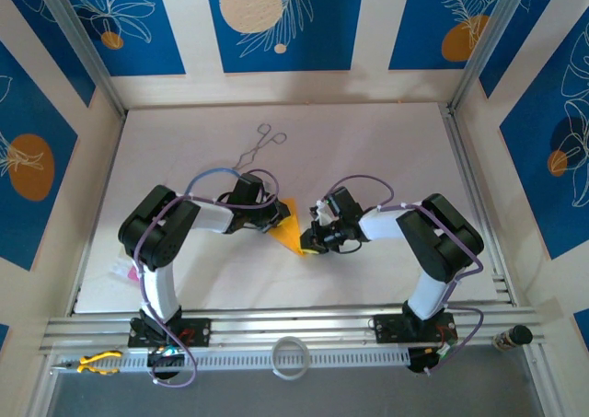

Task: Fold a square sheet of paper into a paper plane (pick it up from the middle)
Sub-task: Fourth fold the wing at the center of the table.

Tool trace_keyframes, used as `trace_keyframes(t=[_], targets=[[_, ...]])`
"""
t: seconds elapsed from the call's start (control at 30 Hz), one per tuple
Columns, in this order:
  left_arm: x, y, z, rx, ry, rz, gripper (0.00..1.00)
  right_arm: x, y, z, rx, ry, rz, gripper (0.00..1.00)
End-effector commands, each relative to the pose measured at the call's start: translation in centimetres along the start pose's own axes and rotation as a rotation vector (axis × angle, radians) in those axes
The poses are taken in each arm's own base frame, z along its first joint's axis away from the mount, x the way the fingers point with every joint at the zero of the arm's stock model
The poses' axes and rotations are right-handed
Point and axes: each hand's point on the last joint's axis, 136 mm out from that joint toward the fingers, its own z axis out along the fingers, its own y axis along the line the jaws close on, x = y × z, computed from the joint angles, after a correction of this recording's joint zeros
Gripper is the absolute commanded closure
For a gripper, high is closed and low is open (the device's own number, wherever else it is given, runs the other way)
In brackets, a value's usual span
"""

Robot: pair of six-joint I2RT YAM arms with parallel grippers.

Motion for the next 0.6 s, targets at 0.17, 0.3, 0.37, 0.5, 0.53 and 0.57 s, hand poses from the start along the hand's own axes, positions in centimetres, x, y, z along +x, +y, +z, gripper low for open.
trace_keyframes(t=[0.17,0.3,0.37,0.5,0.53,0.57], targets=[[1.2,3.3,0.6,-0.086,0.024,-0.033,0.91,3.4,-1.7,-0.3,0.045,0.104,0.019,0.93],[1.1,3.3,0.5,-0.086,0.021,-0.036,0.91,3.8,-1.8,-0.5,0.058,0.113,0.006,0.89],[1.1,3.3,0.5,-0.085,0.020,-0.037,0.91,4.0,-1.7,-0.6,0.058,0.118,-0.002,0.89],[1.1,3.4,0.6,-0.082,0.016,-0.047,0.91,4.2,-1.8,-0.7,0.089,0.122,-0.025,0.88],[1.1,3.4,0.6,-0.080,0.016,-0.046,0.91,4.2,-2.0,-0.6,0.109,0.120,-0.032,0.89],[1.1,3.3,0.6,-0.080,0.017,-0.046,0.91,4.2,-2.2,-0.6,0.127,0.116,-0.038,0.89]])
